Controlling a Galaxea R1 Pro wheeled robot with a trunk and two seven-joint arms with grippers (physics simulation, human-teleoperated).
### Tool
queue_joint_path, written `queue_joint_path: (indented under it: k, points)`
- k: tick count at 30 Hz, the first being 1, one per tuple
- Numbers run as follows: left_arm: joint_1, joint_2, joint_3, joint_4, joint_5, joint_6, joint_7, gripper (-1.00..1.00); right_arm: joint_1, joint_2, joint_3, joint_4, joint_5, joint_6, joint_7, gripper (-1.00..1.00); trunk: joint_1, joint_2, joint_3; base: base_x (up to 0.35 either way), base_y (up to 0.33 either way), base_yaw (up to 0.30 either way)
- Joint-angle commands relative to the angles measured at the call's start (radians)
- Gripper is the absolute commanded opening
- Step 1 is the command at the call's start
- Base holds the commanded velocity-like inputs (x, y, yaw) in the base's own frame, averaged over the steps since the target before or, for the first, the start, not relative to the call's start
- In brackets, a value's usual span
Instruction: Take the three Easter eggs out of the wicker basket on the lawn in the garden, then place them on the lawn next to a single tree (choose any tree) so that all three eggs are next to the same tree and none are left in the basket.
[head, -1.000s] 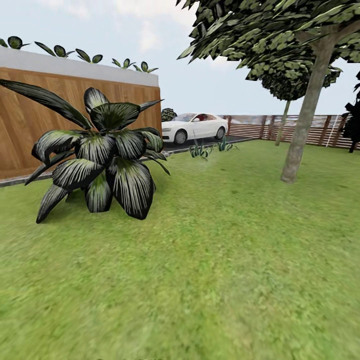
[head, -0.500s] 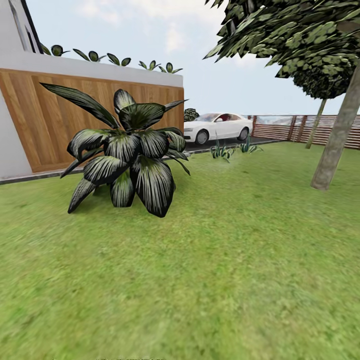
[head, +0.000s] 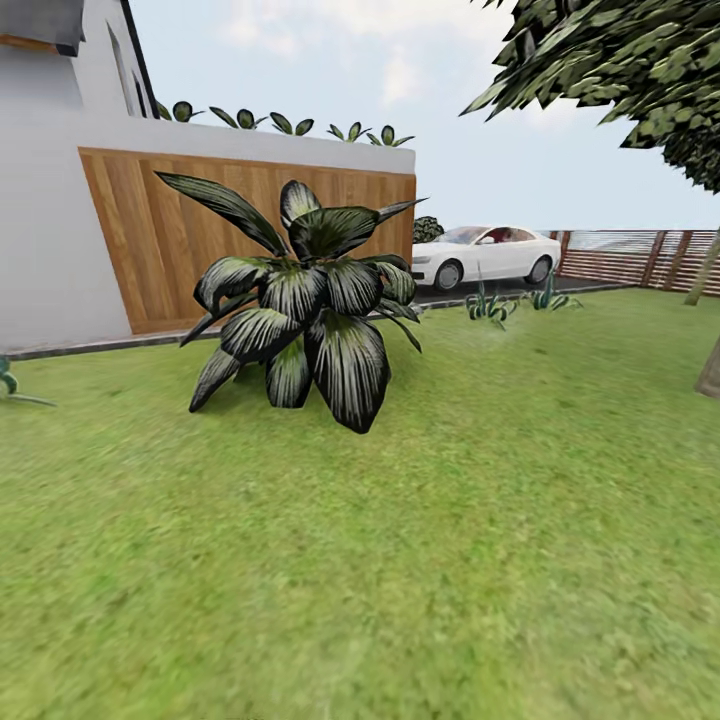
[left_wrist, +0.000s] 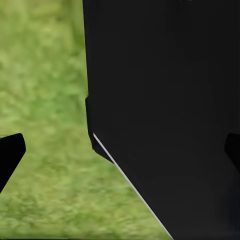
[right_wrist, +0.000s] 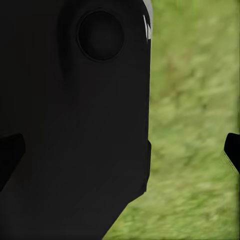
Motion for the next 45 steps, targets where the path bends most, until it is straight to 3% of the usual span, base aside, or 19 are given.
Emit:
queue_joint_path:
  k: [1,45]
  points:
    - [0.001,0.0,0.0,-0.002,0.0,0.0,0.001,1.0,0.0,0.0,0.0,-0.001,-0.001,-0.001,-0.001,1.0,0.0,0.0,-0.001,0.0,0.0,0.29]
    - [0.0,0.0,0.0,-0.002,0.0,0.0,0.001,1.0,0.0,0.001,0.0,-0.001,-0.002,-0.001,-0.001,1.0,0.0,0.0,-0.001,0.0,0.0,0.29]
